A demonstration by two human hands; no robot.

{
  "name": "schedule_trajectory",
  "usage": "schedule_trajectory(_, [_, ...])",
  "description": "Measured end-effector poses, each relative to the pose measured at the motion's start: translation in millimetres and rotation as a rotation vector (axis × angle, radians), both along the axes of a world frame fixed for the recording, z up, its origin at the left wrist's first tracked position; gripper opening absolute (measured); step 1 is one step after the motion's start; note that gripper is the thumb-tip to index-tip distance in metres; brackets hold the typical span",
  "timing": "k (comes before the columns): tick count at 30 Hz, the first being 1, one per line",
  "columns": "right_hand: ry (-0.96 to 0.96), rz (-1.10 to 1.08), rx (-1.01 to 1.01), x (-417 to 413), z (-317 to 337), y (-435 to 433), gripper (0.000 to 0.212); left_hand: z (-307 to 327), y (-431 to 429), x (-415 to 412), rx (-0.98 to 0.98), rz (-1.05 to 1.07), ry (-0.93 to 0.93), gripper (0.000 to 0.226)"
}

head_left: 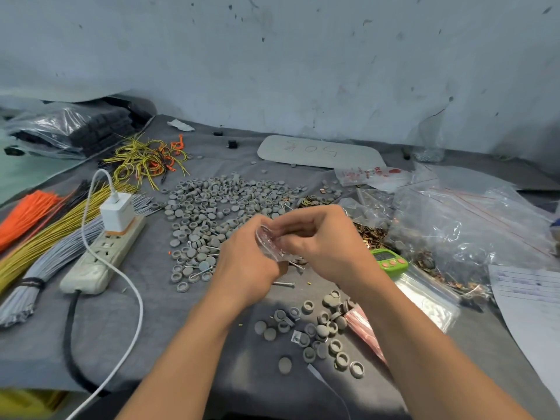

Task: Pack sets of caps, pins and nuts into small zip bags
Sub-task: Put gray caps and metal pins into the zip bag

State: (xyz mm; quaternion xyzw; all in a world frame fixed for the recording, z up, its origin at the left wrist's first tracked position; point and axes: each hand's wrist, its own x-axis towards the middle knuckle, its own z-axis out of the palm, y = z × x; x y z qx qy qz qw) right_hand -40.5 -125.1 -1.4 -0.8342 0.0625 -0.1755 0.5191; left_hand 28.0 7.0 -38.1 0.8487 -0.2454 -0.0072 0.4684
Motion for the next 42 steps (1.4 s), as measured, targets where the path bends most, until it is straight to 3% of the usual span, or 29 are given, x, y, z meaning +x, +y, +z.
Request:
schedule_trajectory(4, [-0.018,-0.217,0.092,0,-1,-15,0.029,1,2,3,-0.183,0.063,0.085,0.042])
schedule_trajectory(6, [0.131,-0.303,-0.166,1,-6,-20,0.025,2,5,4,-0.258,0.078,0.120,0.045])
schedule_trajectory(8, [0.365,-0.226,-0.443,4,-14,-16,0.020,3,7,6,-0.330,0.088,0.133,0.047])
schedule_trajectory(10, [0.507,-0.140,-0.580,7,-22,-3,0.016,3,8,7,-0.381,0.080,0.148,0.047])
schedule_trajectory(14, [0.558,-0.091,-0.735,11,-34,14,0.010,0,10,11,-0.352,0.092,0.117,0.047])
schedule_trajectory(19, [0.578,-0.060,-0.797,11,-38,18,0.019,-3,14,15,-0.206,0.117,0.032,0.044])
schedule_trajectory(22, [0.520,-0.144,-0.697,12,-31,11,0.018,-1,14,12,-0.080,0.149,-0.060,0.042])
schedule_trajectory(25, [0.232,-0.292,-0.332,11,-21,2,0.015,-1,10,3,0.071,0.147,-0.109,0.045])
schedule_trajectory(28, [0.032,-0.264,-0.088,7,-13,2,0.016,0,5,-3,0.132,0.123,-0.088,0.052])
schedule_trajectory(38, [0.129,-0.178,0.108,8,-10,13,0.027,1,-2,-7,-0.011,0.060,0.010,0.061])
schedule_trajectory(42, [0.082,-0.329,0.096,4,-6,-5,0.026,1,-4,-3,-0.177,0.127,0.078,0.059])
